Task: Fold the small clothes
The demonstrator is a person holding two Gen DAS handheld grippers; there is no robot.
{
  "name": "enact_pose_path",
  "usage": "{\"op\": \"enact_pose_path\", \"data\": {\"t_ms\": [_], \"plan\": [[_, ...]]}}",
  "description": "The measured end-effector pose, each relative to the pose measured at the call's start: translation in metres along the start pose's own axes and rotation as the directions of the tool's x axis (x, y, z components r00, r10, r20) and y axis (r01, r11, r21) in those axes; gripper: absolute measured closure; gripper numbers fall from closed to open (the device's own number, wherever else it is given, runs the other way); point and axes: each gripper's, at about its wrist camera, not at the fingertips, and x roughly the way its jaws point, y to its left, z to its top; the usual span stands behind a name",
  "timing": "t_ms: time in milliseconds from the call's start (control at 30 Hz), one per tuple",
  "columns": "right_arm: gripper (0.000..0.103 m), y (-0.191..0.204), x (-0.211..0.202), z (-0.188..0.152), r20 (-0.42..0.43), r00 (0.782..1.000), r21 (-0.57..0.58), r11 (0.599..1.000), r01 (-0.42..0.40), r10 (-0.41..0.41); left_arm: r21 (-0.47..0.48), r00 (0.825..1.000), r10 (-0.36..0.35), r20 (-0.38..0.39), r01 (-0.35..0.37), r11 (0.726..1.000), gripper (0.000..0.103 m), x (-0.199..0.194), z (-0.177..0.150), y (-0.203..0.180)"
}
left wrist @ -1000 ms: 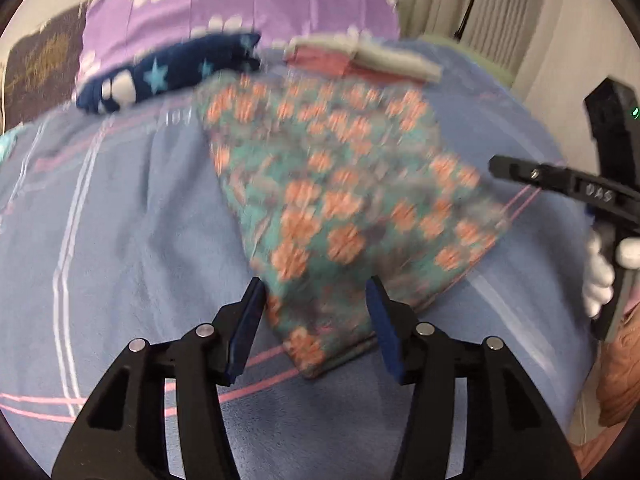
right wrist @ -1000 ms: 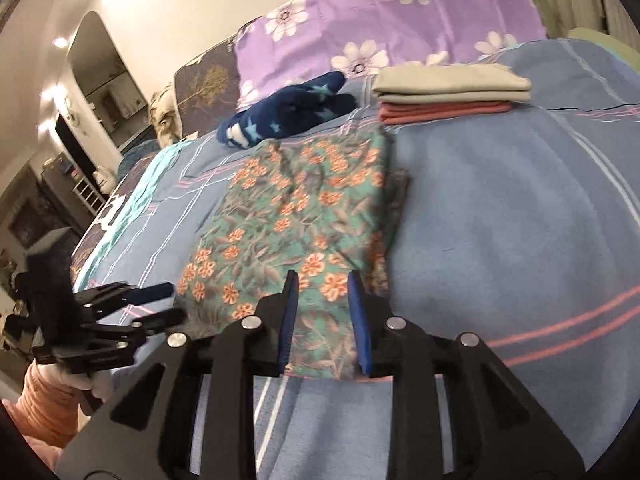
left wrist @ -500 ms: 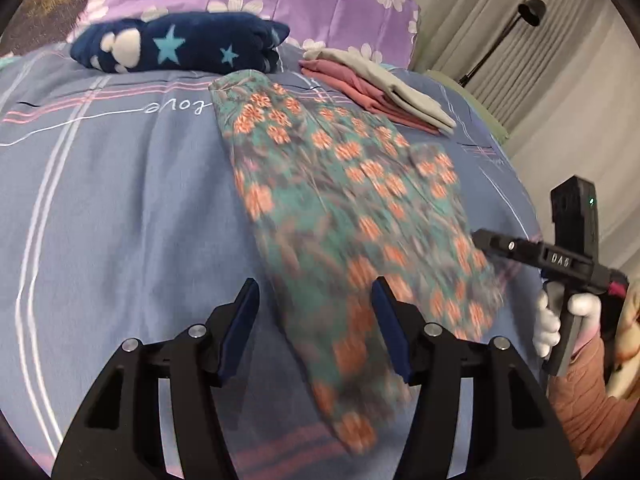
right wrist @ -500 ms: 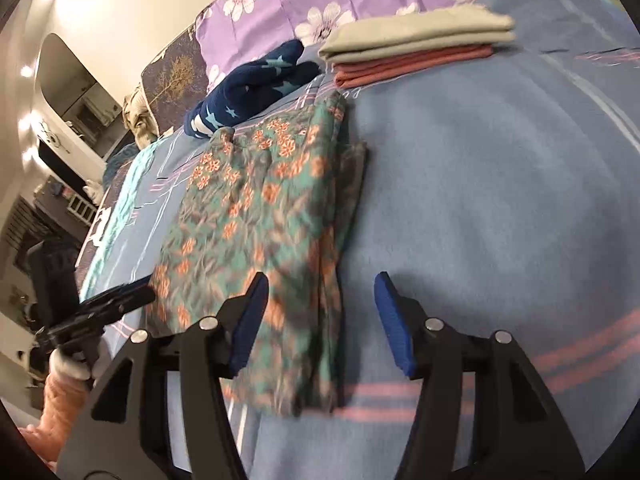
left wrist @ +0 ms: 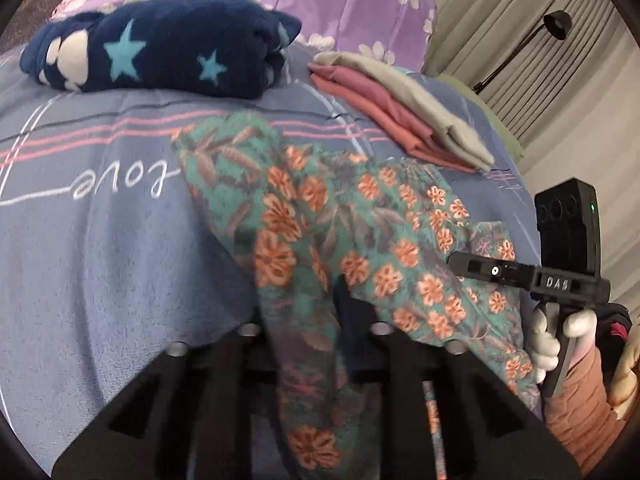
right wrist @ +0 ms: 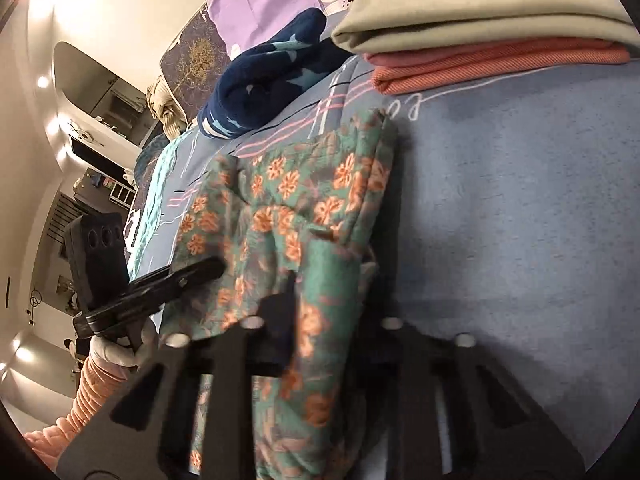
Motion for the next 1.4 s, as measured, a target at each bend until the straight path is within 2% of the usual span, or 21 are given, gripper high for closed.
{"op": "enact_pose_path", "data": {"t_ms": [67,133,200,300,400,533,600,733,800,867,900,933,967,1000,1067,1100,1133,1167,1200,1267,1400], "plan": [[0.087,0.021,-0.021,-0.005,0.076,0.997,-0.082,0.996,0.034,-0.028,0.051,0.999,-0.004,0.053,0.001,0.999,0.090,-0.018,0.001,-0.012],[0.088,0.038,-0.047,-0.009,0.138,0.990,-0.130,0.991,0.032,-0.014,0.098,0.994,-0.018,0.107,0.007,0.995,0.091,-0.040,0.007,-0.031],[0.088,0.057,-0.080,-0.010,0.218,0.976,-0.175,0.983,0.055,-0.016,0.143,0.986,-0.038,0.159,0.015,0.990,0.091,-0.063,0.014,-0.052],[0.088,0.079,-0.133,-0.004,0.361,0.932,-0.228,0.965,0.128,-0.038,0.242,0.969,-0.086,0.232,0.028,0.970,0.091,-0.097,0.033,-0.094],[0.088,0.095,-0.181,0.021,0.475,0.876,-0.245,0.943,0.227,-0.087,0.369,0.952,-0.107,0.288,-0.008,0.929,0.091,-0.117,0.068,-0.144],[0.088,0.093,-0.218,0.070,0.566,0.806,-0.230,0.905,0.358,-0.174,0.434,0.946,-0.084,0.313,-0.064,0.899,0.091,-0.107,0.129,-0.192],[0.088,0.080,-0.222,0.100,0.583,0.785,-0.201,0.899,0.390,-0.210,0.464,0.944,-0.055,0.324,-0.108,0.879,0.091,-0.091,0.159,-0.212],[0.087,0.035,-0.221,0.163,0.586,0.762,-0.121,0.900,0.418,-0.275,0.473,0.953,0.000,0.302,-0.150,0.868,0.090,-0.045,0.215,-0.227],[0.087,0.009,-0.208,0.195,0.557,0.775,-0.098,0.904,0.417,-0.298,0.480,0.955,0.054,0.293,-0.195,0.855,0.088,-0.015,0.238,-0.227],[0.080,-0.022,-0.184,0.220,0.511,0.786,-0.077,0.892,0.445,-0.348,0.476,0.946,0.152,0.287,-0.278,0.834,0.079,0.022,0.251,-0.217],[0.066,-0.038,-0.169,0.231,0.481,0.770,-0.042,0.867,0.497,-0.418,0.456,0.932,0.234,0.275,-0.341,0.822,0.065,0.046,0.257,-0.207],[0.055,-0.053,-0.153,0.235,0.456,0.731,0.007,0.823,0.568,-0.509,0.426,0.907,0.320,0.272,-0.412,0.805,0.053,0.066,0.256,-0.195],[0.055,-0.074,-0.131,0.235,0.409,0.676,0.055,0.755,0.653,-0.613,0.408,0.892,0.365,0.266,-0.448,0.796,0.051,0.081,0.254,-0.185],[0.055,-0.084,-0.118,0.233,0.378,0.673,0.056,0.741,0.669,-0.636,0.405,0.890,0.395,0.226,-0.455,0.793,0.051,0.103,0.244,-0.171],[0.056,-0.113,-0.079,0.214,0.264,0.723,0.031,0.755,0.655,-0.638,0.456,0.911,0.393,0.128,-0.406,0.792,0.050,0.136,0.216,-0.152],[0.057,-0.126,-0.059,0.201,0.196,0.730,0.012,0.745,0.666,-0.655,0.476,0.907,0.399,0.138,-0.414,0.776,0.048,0.143,0.203,-0.149],[0.057,-0.134,-0.050,0.189,0.199,0.733,0.007,0.749,0.662,-0.650,0.498,0.897,0.385,0.218,-0.442,0.746,0.044,0.145,0.186,-0.147],[0.057,-0.137,-0.047,0.175,0.248,0.711,0.015,0.737,0.676,-0.658,0.514,0.893,0.358,0.272,-0.449,0.731,0.044,0.143,0.172,-0.147],[0.057,-0.137,-0.048,0.167,0.279,0.701,0.021,0.734,0.679,-0.656,0.513,0.888,0.352,0.295,-0.458,0.726,0.044,0.143,0.168,-0.148],[0.057,-0.136,-0.052,0.160,0.280,0.701,0.046,0.738,0.673,-0.656,0.488,0.886,0.358,0.293,-0.461,0.741,0.044,0.138,0.164,-0.147],[0.056,-0.123,-0.069,0.154,0.267,0.703,0.063,0.740,0.669,-0.659,0.446,0.904,0.343,0.256,-0.425,0.788,0.044,0.112,0.163,-0.149]]}}
